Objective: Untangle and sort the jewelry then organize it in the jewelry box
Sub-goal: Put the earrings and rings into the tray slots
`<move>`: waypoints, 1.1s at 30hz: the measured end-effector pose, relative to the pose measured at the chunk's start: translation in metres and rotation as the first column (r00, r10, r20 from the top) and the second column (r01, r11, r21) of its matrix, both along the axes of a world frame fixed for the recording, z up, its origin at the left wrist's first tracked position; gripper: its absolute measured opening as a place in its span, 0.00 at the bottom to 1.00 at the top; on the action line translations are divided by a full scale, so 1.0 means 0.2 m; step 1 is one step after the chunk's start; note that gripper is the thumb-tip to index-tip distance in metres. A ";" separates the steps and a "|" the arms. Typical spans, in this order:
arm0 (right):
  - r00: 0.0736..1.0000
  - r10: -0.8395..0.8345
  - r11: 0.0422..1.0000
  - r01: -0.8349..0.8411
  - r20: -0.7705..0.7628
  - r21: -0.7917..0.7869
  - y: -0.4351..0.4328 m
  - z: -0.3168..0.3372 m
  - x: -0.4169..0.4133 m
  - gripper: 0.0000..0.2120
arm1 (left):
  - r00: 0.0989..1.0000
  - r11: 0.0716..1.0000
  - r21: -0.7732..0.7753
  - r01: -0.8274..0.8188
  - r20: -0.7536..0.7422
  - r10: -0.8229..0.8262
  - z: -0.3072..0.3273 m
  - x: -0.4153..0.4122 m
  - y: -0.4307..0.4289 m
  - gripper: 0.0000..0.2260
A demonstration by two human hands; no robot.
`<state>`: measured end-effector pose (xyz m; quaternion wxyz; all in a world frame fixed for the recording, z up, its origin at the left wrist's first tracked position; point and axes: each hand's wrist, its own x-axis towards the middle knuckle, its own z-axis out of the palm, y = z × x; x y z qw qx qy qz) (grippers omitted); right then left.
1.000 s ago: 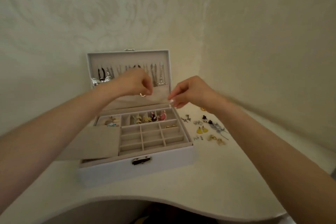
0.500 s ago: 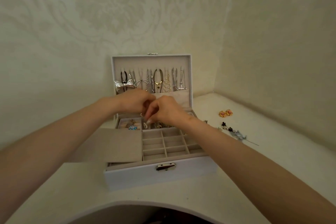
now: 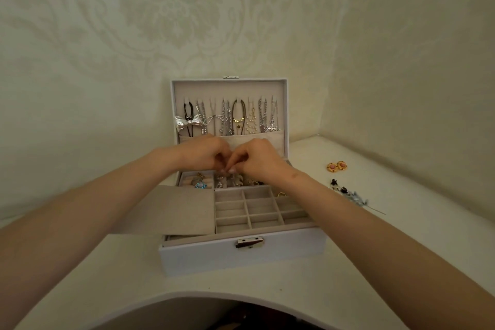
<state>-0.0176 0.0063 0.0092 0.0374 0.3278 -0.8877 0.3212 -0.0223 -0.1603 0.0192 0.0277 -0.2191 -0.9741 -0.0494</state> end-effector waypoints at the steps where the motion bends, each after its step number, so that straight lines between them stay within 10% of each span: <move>1: 1.000 -0.022 0.999 0.022 0.013 -0.035 0.01 0.00 -0.01 0.06 | 1.000 1.000 0.016 -0.001 0.021 0.000 0.00 0.00 0.00 0.04; 33: 0.953 -0.074 0.963 0.145 -0.294 0.228 -0.07 -0.03 -0.02 0.08 | 0.996 0.976 0.203 -0.082 -0.010 0.086 0.01 0.08 -0.07 0.08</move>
